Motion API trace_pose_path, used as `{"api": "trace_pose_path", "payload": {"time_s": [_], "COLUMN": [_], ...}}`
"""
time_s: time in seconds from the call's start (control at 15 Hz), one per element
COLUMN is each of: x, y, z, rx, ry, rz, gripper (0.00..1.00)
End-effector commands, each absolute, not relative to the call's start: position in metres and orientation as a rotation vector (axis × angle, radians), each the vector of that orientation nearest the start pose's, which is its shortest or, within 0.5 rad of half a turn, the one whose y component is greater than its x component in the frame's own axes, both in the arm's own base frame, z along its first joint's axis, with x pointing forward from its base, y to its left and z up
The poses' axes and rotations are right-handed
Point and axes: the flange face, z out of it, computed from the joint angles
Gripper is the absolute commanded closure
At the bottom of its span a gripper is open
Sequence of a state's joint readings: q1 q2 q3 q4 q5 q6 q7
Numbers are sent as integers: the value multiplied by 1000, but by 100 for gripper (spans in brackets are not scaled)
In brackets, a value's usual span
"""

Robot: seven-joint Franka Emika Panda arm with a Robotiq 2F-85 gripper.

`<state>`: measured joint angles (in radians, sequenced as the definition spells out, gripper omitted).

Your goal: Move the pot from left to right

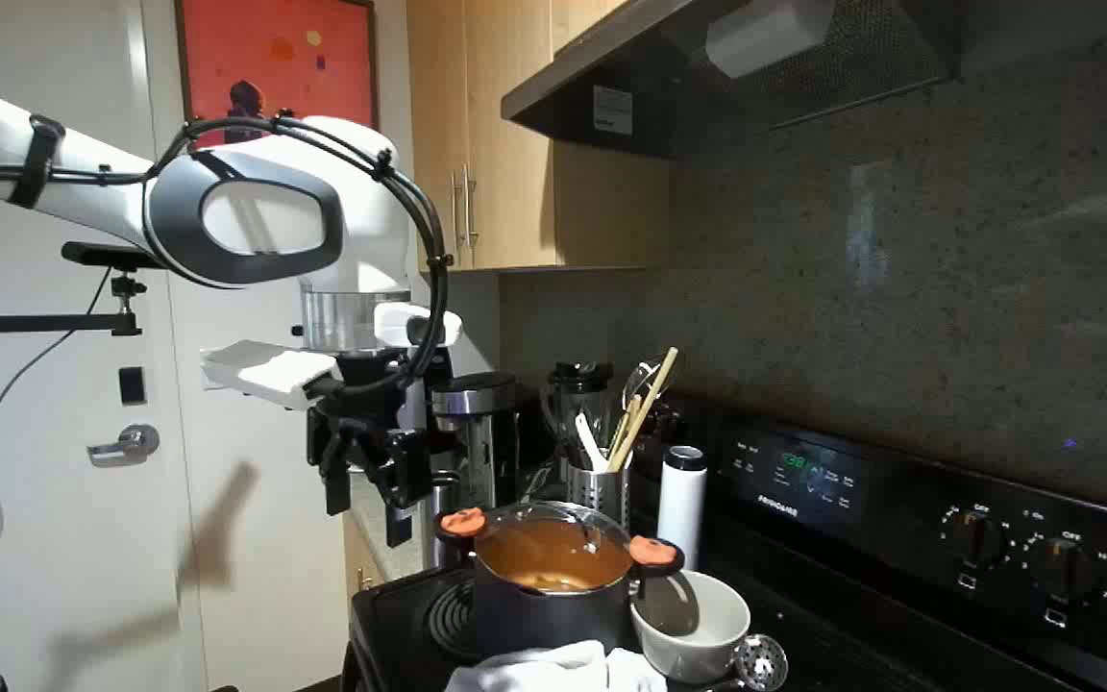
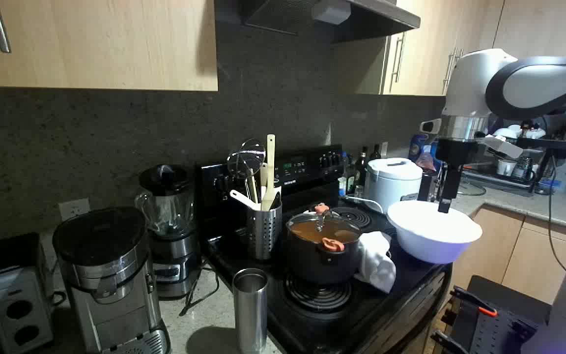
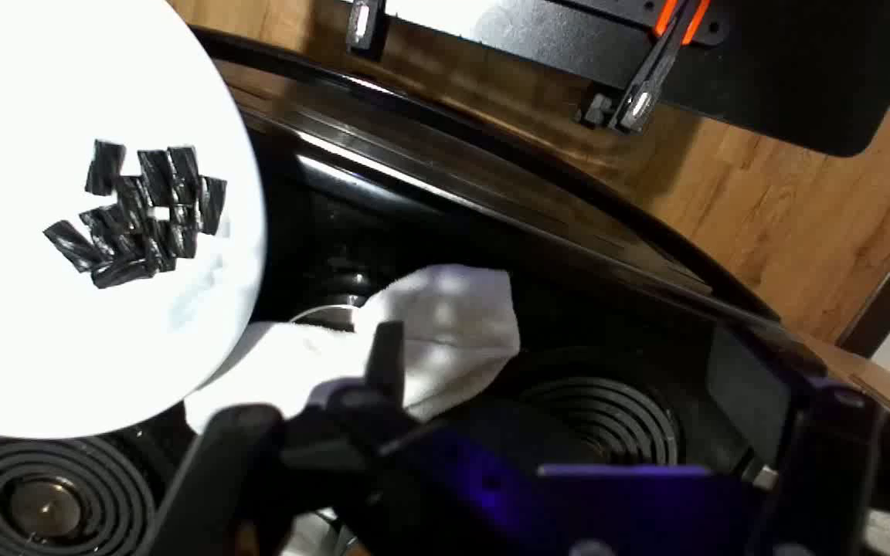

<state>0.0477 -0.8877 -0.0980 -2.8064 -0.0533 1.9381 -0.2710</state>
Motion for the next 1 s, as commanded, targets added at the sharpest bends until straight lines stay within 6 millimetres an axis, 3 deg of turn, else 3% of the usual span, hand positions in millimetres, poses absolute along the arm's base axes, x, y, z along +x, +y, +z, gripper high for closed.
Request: {"api": "trace_pose_path", "payload": {"time_s": [0.0, 0.53, 0.93], "x": [286, 290, 327], "y": [-15, -10, 40], "z": [434, 428, 422], "rx": [-3088, -3083, -2997], "ry": [-427, -435, -274], "rz": [-18, -3, -74], "gripper": [0, 0, 0]}}
